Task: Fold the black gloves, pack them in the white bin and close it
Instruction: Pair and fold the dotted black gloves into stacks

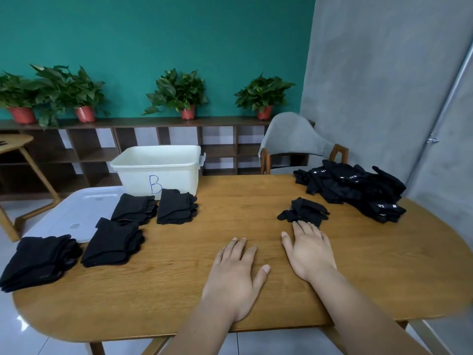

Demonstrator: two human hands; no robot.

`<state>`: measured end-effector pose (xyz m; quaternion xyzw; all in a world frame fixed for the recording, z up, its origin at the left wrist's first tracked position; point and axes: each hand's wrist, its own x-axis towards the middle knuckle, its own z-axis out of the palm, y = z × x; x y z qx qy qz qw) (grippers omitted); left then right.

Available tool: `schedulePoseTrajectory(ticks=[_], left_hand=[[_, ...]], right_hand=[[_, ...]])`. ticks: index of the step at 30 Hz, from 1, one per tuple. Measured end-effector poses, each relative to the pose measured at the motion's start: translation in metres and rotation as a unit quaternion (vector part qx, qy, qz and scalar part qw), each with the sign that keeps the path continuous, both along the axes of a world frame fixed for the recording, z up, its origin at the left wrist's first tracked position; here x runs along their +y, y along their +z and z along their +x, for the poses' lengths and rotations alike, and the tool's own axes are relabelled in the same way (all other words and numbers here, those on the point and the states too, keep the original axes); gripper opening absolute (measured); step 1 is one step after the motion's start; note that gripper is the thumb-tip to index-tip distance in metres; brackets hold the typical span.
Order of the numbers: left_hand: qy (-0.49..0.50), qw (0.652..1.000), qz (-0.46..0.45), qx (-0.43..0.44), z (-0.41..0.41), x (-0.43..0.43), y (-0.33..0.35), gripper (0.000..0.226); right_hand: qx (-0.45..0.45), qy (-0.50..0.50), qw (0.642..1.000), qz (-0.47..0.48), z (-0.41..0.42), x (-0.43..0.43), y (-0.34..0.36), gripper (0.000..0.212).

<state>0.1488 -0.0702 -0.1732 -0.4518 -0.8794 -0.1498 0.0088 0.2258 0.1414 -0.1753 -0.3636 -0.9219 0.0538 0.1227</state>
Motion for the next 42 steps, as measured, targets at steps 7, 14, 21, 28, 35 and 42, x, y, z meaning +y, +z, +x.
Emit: schedulePoseTrajectory(ticks=[7, 14, 21, 28, 35, 42], left_hand=[[0.007, 1.000, 0.017, -0.004, 0.002, -0.002, -0.001, 0.074], [0.013, 1.000, 0.025, 0.002, 0.002, -0.002, -0.001, 0.072], [0.020, 0.999, 0.045, 0.003, 0.002, -0.001, 0.000, 0.068], [0.030, 0.998, 0.056, -0.002, 0.000, -0.001, -0.003, 0.070], [0.034, 0.996, 0.080, -0.022, -0.003, -0.001, -0.002, 0.071], [0.047, 0.982, 0.170, -0.073, -0.006, -0.006, 0.000, 0.063]], right_hand=[[0.112, 0.016, 0.984, 0.134, 0.009, -0.007, -0.004, 0.048], [0.038, 0.017, 0.999, 0.030, 0.004, -0.002, -0.001, 0.067], [0.245, 0.114, 0.950, 0.155, 0.018, -0.014, 0.007, 0.052], [0.321, 0.094, 0.927, 0.168, 0.026, -0.012, 0.007, 0.028], [0.325, 0.134, 0.926, 0.134, 0.029, -0.016, 0.038, 0.012], [0.315, 0.199, 0.925, 0.079, 0.017, -0.017, 0.110, 0.012]])
